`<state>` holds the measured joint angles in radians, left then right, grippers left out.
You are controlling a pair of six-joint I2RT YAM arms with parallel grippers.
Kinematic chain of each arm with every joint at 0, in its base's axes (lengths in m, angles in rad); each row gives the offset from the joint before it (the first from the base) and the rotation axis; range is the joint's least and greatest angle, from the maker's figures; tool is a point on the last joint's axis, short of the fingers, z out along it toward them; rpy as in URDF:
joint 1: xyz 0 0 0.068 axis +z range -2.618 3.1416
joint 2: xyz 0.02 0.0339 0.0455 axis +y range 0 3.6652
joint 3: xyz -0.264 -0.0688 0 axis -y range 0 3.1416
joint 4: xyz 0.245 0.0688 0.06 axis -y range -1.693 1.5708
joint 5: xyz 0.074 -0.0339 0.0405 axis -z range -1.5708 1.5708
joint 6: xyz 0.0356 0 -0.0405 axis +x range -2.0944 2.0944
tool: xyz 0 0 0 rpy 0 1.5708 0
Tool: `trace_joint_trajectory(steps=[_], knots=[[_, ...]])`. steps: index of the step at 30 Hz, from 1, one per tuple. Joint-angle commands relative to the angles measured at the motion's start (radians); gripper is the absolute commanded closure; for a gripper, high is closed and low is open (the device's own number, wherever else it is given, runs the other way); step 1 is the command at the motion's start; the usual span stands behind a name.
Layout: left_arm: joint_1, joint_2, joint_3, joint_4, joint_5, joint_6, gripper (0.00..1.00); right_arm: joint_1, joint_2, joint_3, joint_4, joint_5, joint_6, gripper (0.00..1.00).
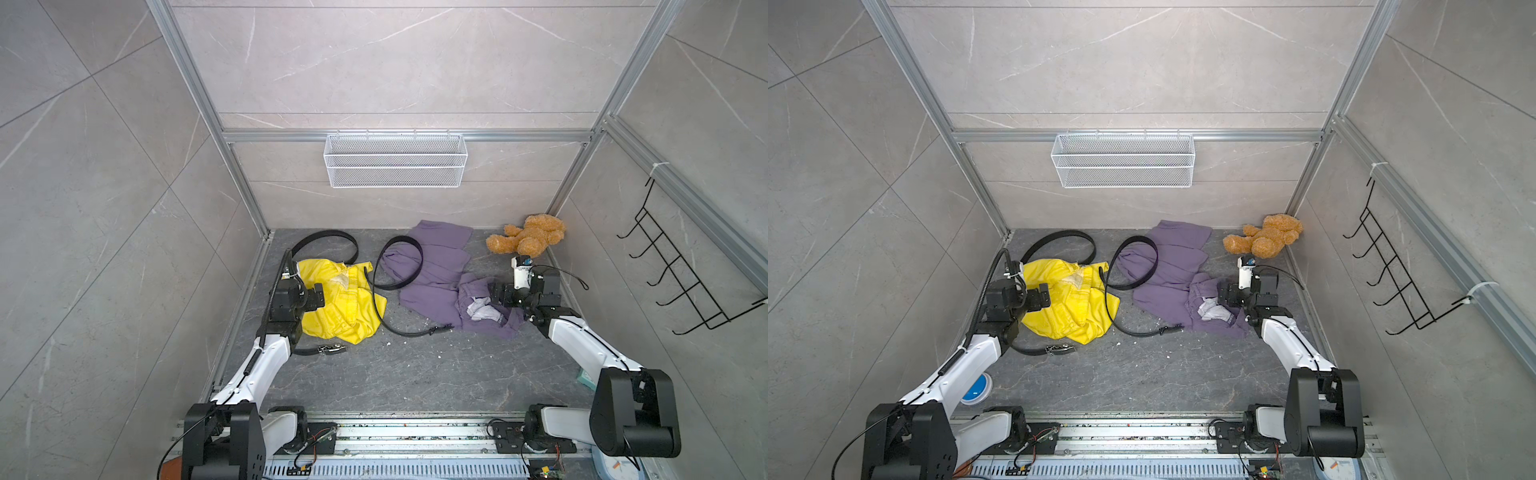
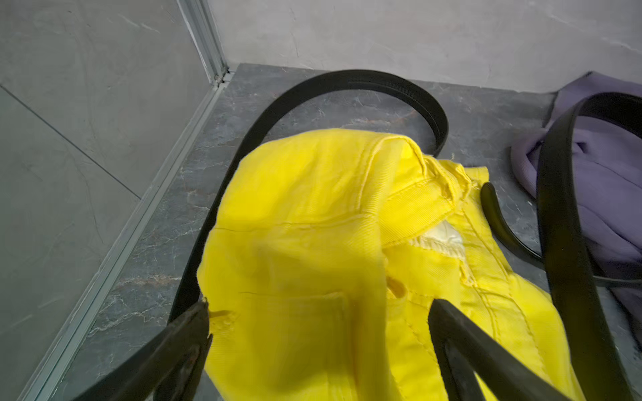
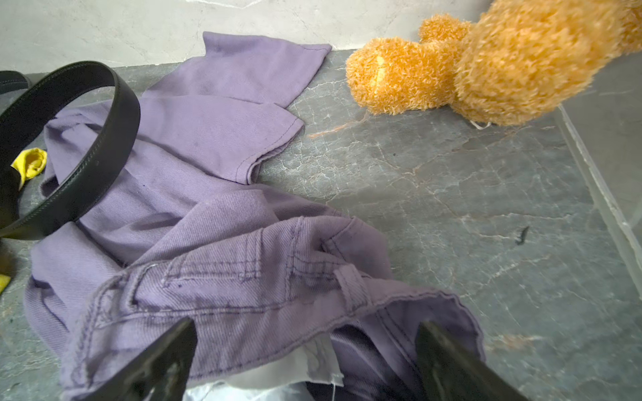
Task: Remove the belt from the trousers
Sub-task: Reset both arms
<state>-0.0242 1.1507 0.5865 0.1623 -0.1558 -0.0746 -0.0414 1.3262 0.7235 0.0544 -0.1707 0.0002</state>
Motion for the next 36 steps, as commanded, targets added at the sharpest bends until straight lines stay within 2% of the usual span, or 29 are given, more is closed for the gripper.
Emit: trace_joint_trajectory(steps=[1, 4, 7, 12, 20, 24, 26, 28, 31, 33, 36], knots=[[0.01, -0.011, -0.076, 0.242, -0.013, 0.045, 0.01, 0.007, 0.037, -0.02, 0.132, -0.029, -0.018, 0.0], [0.014, -0.006, -0.157, 0.371, -0.042, 0.074, 0.01, 0.024, 0.022, -0.096, 0.211, -0.026, -0.011, 0.0], [0.015, 0.006, -0.202, 0.443, -0.036, 0.09, 0.01, 0.041, -0.02, -0.234, 0.415, 0.023, -0.025, 0.0], [0.016, 0.074, -0.235, 0.554, -0.023, 0.085, 0.01, 0.074, 0.018, -0.256, 0.504, 0.037, -0.027, 0.0], [0.017, 0.057, -0.248, 0.548, -0.011, 0.092, 0.01, 0.121, 0.105, -0.315, 0.66, 0.112, -0.052, 0.0], [0.017, 0.044, -0.296, 0.558, -0.019, 0.085, 0.02, 0.121, 0.097, -0.349, 0.715, 0.144, -0.039, 0.0], [-0.002, 0.075, -0.312, 0.598, -0.069, 0.095, 0.02, 0.12, 0.104, -0.354, 0.73, 0.157, -0.033, 0.0], [-0.002, 0.12, -0.302, 0.626, -0.068, 0.09, 0.02, 0.12, 0.117, -0.369, 0.768, 0.169, -0.027, 0.0], [0.0, 0.202, -0.312, 0.718, -0.078, 0.08, 0.02, 0.12, 0.193, -0.418, 0.944, 0.183, -0.027, 0.0], [0.0, 0.248, -0.32, 0.773, -0.091, 0.075, 0.02, 0.12, 0.17, -0.412, 0.89, 0.185, -0.028, 0.0], [0.0, 0.308, -0.317, 0.819, -0.092, 0.076, 0.03, 0.12, 0.183, -0.412, 0.916, 0.183, -0.026, 0.0]])
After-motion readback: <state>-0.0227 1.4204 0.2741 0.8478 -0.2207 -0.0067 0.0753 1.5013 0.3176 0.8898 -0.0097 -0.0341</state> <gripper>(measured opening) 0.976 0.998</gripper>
